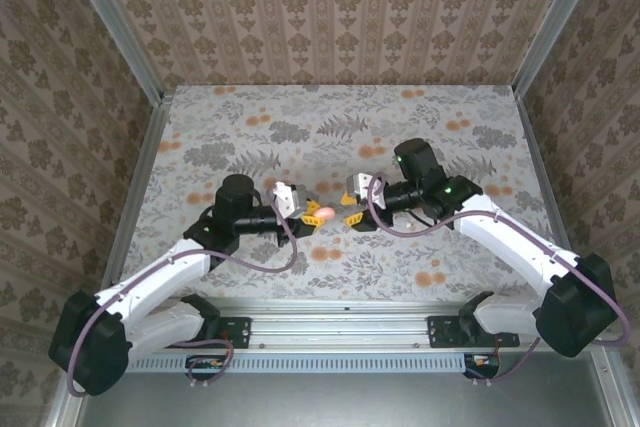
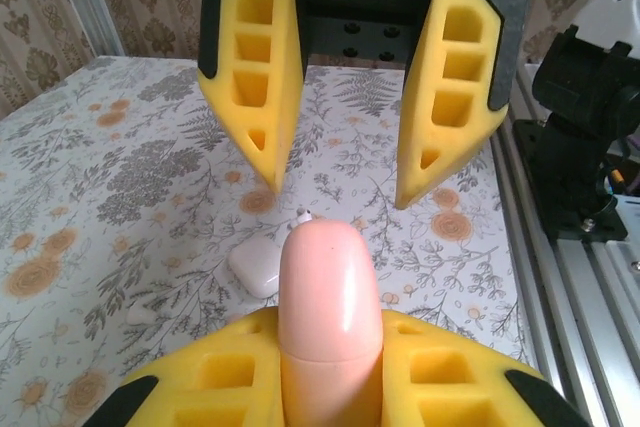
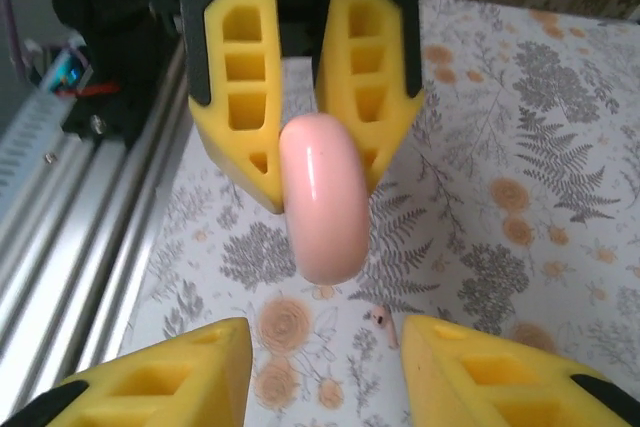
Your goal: Insert wireless bluetooth earbuds into charging case
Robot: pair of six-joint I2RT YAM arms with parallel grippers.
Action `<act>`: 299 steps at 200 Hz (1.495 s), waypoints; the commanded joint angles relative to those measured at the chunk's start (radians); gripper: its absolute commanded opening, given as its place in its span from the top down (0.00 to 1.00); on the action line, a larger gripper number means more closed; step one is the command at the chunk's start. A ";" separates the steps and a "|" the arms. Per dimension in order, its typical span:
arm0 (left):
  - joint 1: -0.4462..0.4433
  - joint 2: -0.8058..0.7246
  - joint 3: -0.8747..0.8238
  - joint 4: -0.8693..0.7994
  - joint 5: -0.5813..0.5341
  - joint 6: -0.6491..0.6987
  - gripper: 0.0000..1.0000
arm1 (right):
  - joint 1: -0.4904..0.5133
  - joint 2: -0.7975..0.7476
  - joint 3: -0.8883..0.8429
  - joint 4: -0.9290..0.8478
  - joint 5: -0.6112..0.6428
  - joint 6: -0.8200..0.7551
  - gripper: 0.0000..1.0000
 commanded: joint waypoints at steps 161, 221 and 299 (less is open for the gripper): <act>0.007 -0.010 -0.009 0.120 0.091 -0.068 0.83 | 0.034 0.133 0.097 0.102 -0.238 0.078 0.67; 0.007 -0.014 -0.005 0.097 0.079 -0.055 0.75 | 0.035 0.124 0.113 0.034 -0.192 0.031 0.85; -0.009 -0.022 0.023 -0.043 0.024 0.044 0.49 | 0.049 0.045 0.121 -0.037 -0.066 -0.022 0.88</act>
